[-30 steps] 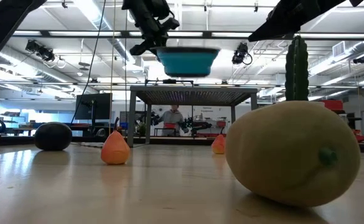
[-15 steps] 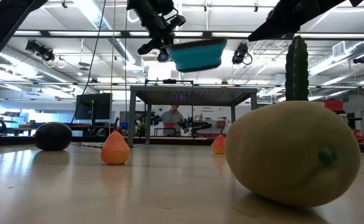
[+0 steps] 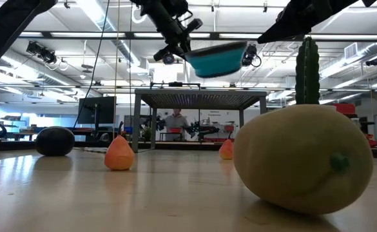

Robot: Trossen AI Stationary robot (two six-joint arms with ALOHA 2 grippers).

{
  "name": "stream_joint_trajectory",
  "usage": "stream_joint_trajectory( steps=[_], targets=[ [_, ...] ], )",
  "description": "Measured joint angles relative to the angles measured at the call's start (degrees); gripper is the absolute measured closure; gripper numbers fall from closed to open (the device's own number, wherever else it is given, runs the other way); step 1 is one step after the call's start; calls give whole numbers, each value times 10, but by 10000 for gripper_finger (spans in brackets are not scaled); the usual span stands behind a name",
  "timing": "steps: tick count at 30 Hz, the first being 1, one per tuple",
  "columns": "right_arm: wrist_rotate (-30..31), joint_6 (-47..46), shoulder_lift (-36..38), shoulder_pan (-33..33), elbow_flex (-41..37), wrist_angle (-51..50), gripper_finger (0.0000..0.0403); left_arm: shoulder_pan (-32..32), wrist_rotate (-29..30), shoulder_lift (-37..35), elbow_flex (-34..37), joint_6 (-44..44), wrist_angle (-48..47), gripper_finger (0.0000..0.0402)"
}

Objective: Pick & Place Fruit
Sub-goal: Put the blue strainer bowl on the shelf

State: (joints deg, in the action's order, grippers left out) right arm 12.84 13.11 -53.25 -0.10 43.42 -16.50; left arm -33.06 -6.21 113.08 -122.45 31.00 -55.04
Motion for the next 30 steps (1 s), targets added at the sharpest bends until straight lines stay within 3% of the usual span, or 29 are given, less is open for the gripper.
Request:
stream_joint_trajectory(
  steps=[9,14,17,23,30],
  targets=[
    [-14,0,0,0,0,-4,395,-4,46,6,-1,-46,-68,373],
    [-15,-2,0,0,0,-5,395,-31,62,6,-1,-74,-163,390],
    [-15,-2,0,0,0,-8,395,-45,60,6,-1,-77,-169,390],
    [-15,-2,0,0,0,-13,395,-67,35,6,-1,-95,-182,383],
    [-15,-2,0,0,0,-13,395,-93,-44,6,-1,-111,-208,385]
  ],
)
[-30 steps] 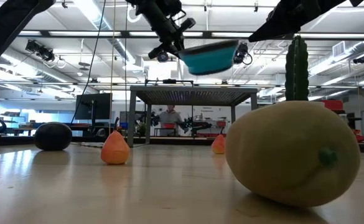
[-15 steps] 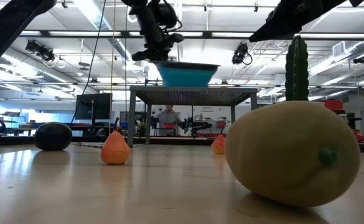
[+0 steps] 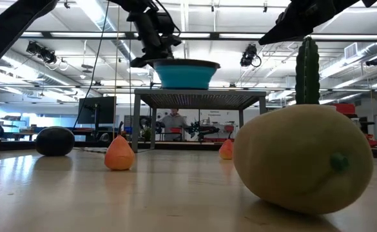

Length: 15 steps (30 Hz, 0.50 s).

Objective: Pick & Place Fruit
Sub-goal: Put the blue strainer bowl on the shelf

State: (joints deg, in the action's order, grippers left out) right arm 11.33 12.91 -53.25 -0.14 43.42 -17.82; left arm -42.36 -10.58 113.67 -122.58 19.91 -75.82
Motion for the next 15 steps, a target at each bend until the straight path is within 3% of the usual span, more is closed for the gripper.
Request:
stream_joint_trajectory(
  steps=[15],
  targets=[
    [0,-4,0,0,0,0,395,4,-4,-1,28,-21,-5,377]
  ],
)
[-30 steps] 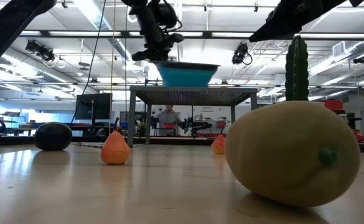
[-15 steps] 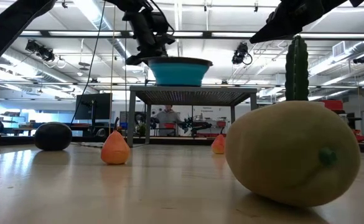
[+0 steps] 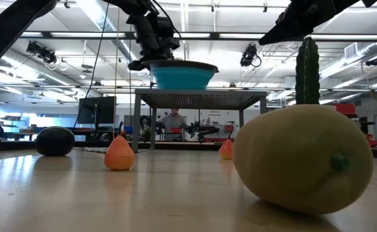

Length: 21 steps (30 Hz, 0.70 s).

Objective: Pick & Place Fruit
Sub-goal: Put the blue strainer bowl on the shelf, then put the black plum into the blue strainer bowl

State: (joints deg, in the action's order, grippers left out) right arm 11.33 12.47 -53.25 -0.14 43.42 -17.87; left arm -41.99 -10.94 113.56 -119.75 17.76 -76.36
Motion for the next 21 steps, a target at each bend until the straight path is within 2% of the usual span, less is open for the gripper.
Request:
stream_joint_trajectory(
  steps=[7,21],
  targets=[
    [0,0,0,0,0,-3,395,4,20,-1,18,-1,16,382],
    [0,0,0,0,0,-3,395,3,38,-4,8,-9,27,266]
  ],
)
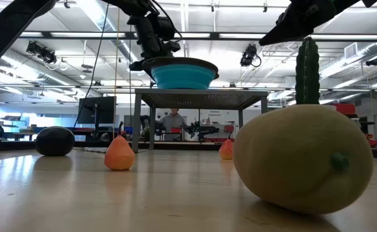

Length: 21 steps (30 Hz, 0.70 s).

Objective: Pick & Place Fruit
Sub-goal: Put the black plum into the blue strainer bowl

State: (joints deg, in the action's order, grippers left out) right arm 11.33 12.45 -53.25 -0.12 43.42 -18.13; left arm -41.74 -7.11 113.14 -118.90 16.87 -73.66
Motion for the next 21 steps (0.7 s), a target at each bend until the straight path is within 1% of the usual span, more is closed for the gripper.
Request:
stream_joint_trajectory(
  steps=[5,11,14,17,19,21],
  targets=[
    [0,0,0,0,0,0,395,-1,11,0,-49,-38,-20,252],
    [0,0,0,0,0,0,395,10,83,-2,-162,-89,-62,256],
    [0,0,0,0,0,-1,395,26,87,-49,-132,-133,-48,261],
    [0,0,0,0,0,-1,395,44,90,-80,-129,-165,-90,267],
    [0,0,0,0,0,0,395,58,103,-95,-129,-157,-111,271],
    [0,-4,0,0,0,0,395,71,113,-112,-128,-128,-125,276]
  ],
)
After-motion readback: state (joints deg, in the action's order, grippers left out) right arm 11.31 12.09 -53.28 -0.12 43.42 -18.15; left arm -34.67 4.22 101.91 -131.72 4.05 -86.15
